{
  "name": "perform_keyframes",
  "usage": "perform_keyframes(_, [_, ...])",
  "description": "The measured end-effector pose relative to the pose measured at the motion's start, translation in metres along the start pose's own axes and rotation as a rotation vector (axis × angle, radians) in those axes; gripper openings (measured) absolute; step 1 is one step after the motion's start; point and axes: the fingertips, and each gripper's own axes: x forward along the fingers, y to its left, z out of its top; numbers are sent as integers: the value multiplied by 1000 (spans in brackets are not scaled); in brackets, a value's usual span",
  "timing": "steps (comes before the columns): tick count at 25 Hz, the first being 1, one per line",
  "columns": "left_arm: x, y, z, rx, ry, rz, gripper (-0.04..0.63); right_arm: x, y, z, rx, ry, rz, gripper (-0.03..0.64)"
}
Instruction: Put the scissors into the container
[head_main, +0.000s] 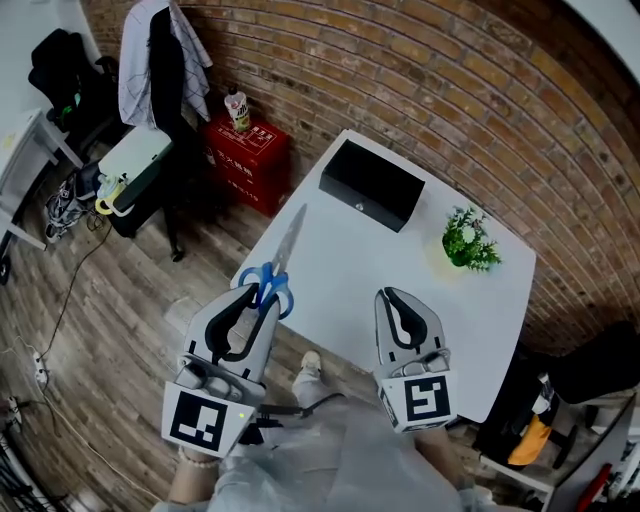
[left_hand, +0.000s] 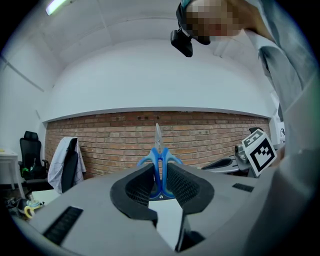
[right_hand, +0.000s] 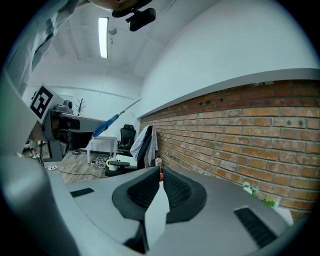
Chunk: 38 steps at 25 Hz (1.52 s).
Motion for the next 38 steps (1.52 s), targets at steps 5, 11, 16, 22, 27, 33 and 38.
perform_keyframes(5, [45,9,-1,-2,6,-2,97,31,-29,-3,10,12,6,51])
perform_keyframes(11, [75,13,2,-1,18,2,97,50,-52,-5,31,20,12,51])
perform_keyframes(16, [84,15,5,2,25,19,97,56,-58,-8,36,32,23,51])
perform_keyframes(22, [89,21,6,-2,31,31,97,60,-58,-10,50,42,24,51])
perform_keyframes(27, [97,30,3,-8,40,26,97,70,-58,-14,61,56,16,51])
perform_keyframes(33, [109,44,-9,-16,66,8,97,88,-57,-24,65,84,5,51])
perform_keyframes(38, [120,56,-22,-21,92,0,97,108,-61,-42,87,114,-14,51])
